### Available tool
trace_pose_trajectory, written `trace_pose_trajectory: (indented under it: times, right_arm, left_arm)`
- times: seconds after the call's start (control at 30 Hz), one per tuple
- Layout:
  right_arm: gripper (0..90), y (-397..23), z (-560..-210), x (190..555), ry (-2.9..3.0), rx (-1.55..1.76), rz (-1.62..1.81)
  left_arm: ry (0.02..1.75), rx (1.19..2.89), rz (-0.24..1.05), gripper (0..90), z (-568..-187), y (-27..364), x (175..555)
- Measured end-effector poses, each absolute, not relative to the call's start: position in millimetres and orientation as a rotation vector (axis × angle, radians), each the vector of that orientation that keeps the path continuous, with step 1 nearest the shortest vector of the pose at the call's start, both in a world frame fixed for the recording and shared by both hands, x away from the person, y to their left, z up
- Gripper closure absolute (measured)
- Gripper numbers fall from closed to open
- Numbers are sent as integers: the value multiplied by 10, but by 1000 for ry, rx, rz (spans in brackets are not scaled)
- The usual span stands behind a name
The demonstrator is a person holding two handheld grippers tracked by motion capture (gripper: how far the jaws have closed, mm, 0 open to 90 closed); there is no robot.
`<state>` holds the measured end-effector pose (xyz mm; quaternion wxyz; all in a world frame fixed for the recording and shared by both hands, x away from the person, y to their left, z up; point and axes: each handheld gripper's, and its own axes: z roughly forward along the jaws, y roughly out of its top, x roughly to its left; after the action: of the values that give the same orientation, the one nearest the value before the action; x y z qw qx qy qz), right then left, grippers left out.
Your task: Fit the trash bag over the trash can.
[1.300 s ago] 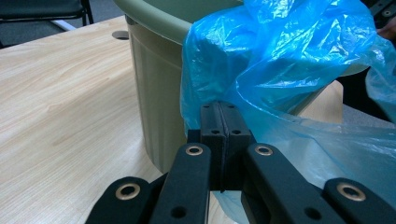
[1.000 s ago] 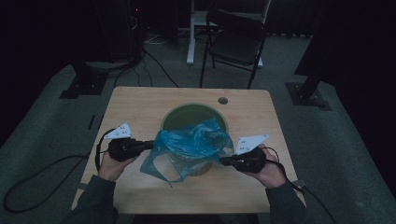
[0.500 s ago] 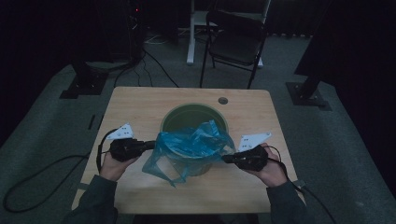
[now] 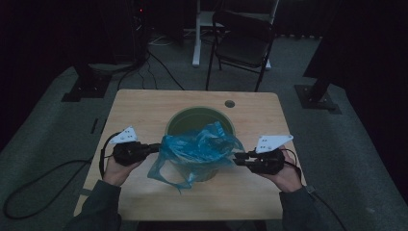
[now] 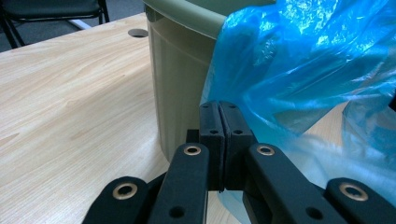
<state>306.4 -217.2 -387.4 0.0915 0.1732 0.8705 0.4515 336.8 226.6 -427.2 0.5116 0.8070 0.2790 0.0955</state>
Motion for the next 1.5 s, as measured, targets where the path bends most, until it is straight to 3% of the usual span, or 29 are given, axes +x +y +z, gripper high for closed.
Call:
trace_pose_trajectory:
  times: [0.2,0.57,1.17,1.27,1.47,1.5]
  right_arm:
    - [756,-2254,-3818,3072,2514,565,1384]
    - [755,-2290,-3794,3074,2474,589,1418]
    - [758,-2252,-3829,3074,2489,583,1413]
    - [758,-2266,-3816,3067,2477,585,1422]
    - [758,-2279,-3804,3065,2457,588,1429]
    - [758,-2289,-3791,3064,2444,591,1439]
  left_arm:
    - [681,1926,240,872,-4249,2301,3368]
    - [670,1878,270,719,-4109,2360,3303]
    - [519,1894,223,608,-3998,2180,3192]
    - [516,1912,236,621,-4003,2159,3180]
    - [516,1939,245,756,-4022,2148,3188]
    - [514,1943,242,843,-4024,2144,3189]
